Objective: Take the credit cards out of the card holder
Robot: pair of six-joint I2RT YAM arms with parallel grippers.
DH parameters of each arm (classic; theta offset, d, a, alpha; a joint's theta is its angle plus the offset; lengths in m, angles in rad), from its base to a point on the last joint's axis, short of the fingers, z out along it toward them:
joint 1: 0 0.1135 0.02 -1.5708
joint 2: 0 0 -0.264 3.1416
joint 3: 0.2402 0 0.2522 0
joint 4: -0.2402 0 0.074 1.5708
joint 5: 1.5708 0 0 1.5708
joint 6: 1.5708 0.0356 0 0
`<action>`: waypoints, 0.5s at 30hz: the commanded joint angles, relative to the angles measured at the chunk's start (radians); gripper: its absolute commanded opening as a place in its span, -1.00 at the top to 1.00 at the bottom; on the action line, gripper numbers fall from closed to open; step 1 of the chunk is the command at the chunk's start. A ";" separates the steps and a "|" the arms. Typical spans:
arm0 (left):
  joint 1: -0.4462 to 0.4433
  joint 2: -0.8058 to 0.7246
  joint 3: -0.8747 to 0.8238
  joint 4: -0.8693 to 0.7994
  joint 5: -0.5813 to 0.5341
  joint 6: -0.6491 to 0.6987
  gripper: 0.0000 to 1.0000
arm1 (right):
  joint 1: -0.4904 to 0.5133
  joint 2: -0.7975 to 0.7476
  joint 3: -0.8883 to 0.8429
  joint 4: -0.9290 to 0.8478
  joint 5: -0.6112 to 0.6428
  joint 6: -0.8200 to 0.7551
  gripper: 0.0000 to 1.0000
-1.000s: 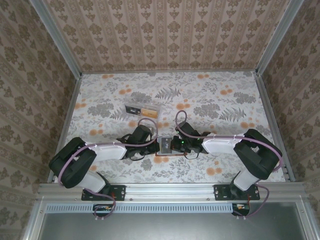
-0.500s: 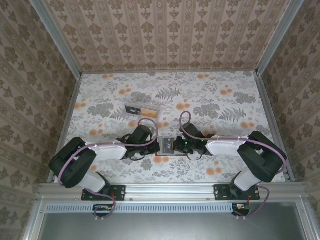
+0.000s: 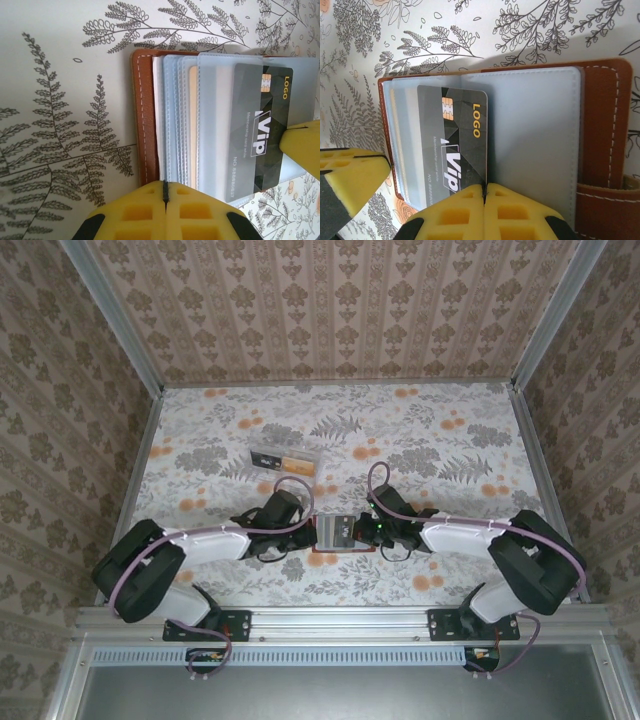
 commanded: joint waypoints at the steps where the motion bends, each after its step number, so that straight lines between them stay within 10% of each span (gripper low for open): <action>1: -0.007 -0.040 0.065 -0.072 -0.028 0.038 1.00 | -0.009 -0.051 -0.025 -0.080 0.032 -0.031 1.00; 15: 0.002 -0.044 0.085 -0.073 -0.019 0.050 1.00 | -0.064 -0.171 -0.087 -0.148 0.058 -0.070 1.00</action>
